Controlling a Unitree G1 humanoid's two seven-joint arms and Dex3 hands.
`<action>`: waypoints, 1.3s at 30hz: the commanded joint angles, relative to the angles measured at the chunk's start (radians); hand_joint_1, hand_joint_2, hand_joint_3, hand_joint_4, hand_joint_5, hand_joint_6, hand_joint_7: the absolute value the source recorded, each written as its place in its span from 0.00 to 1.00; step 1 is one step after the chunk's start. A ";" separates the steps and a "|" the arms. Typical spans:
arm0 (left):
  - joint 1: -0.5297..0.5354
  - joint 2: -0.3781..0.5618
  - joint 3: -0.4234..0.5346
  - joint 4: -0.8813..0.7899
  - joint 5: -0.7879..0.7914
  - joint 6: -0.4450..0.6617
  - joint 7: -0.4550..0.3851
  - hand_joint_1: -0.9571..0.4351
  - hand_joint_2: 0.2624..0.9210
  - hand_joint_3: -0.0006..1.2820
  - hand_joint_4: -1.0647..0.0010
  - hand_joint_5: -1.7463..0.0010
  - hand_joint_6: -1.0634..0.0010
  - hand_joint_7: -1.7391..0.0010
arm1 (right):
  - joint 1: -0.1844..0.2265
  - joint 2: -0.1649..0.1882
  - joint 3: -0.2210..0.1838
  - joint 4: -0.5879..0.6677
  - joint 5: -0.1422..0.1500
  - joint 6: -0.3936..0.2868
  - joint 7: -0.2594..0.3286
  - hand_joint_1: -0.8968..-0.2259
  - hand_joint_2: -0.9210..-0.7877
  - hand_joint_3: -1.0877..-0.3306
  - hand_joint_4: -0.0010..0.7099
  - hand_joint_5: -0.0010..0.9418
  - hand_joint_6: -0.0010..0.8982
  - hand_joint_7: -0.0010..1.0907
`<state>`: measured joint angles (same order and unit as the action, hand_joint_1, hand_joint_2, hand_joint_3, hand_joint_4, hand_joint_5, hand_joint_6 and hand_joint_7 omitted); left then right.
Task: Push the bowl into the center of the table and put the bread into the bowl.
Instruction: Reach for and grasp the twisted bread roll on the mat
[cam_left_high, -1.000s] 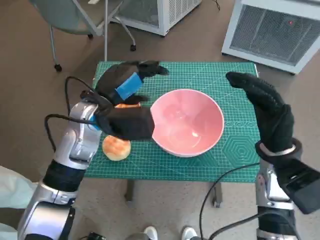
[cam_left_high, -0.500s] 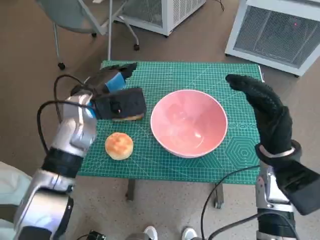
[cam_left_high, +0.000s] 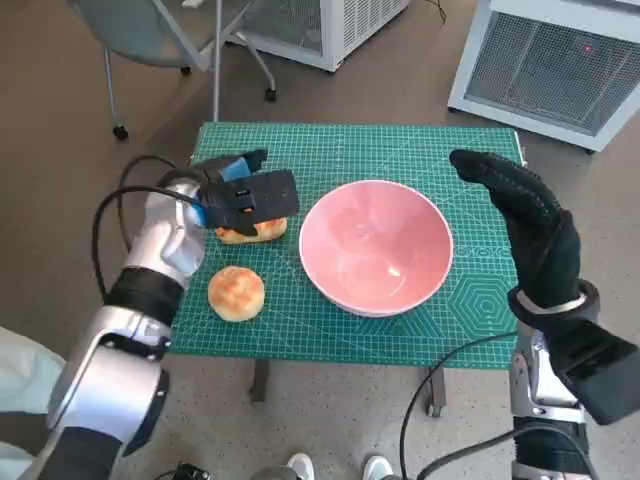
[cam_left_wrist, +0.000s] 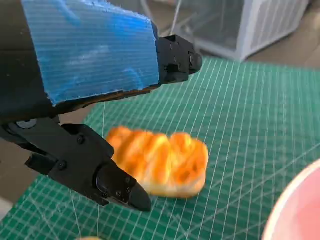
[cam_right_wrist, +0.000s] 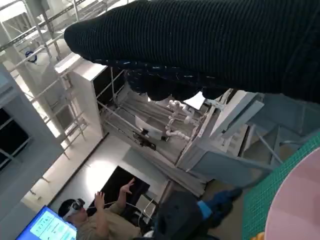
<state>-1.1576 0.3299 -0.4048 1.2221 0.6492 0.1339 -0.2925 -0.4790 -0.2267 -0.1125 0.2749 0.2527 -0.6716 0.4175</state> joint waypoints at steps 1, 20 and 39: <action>-0.033 -0.028 -0.020 0.072 0.003 -0.010 0.013 0.45 0.64 0.00 1.00 1.00 0.99 1.00 | 0.009 -0.003 -0.001 0.010 0.004 0.012 0.011 0.47 0.00 0.47 0.16 0.00 0.00 0.34; -0.015 -0.082 -0.099 0.147 0.035 0.019 0.022 0.44 0.67 0.01 1.00 1.00 1.00 1.00 | 0.019 -0.013 -0.003 -0.011 -0.008 0.024 0.002 0.46 0.00 0.48 0.16 0.00 0.00 0.34; 0.085 -0.102 -0.108 0.158 0.041 -0.053 0.366 0.61 0.84 0.01 0.66 0.91 0.72 0.98 | 0.050 -0.015 -0.005 -0.072 -0.023 0.044 -0.006 0.46 0.00 0.48 0.16 0.00 0.00 0.32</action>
<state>-1.0985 0.2319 -0.5057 1.3679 0.6727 0.0959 0.0158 -0.4499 -0.2358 -0.1155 0.2057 0.2371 -0.6416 0.4160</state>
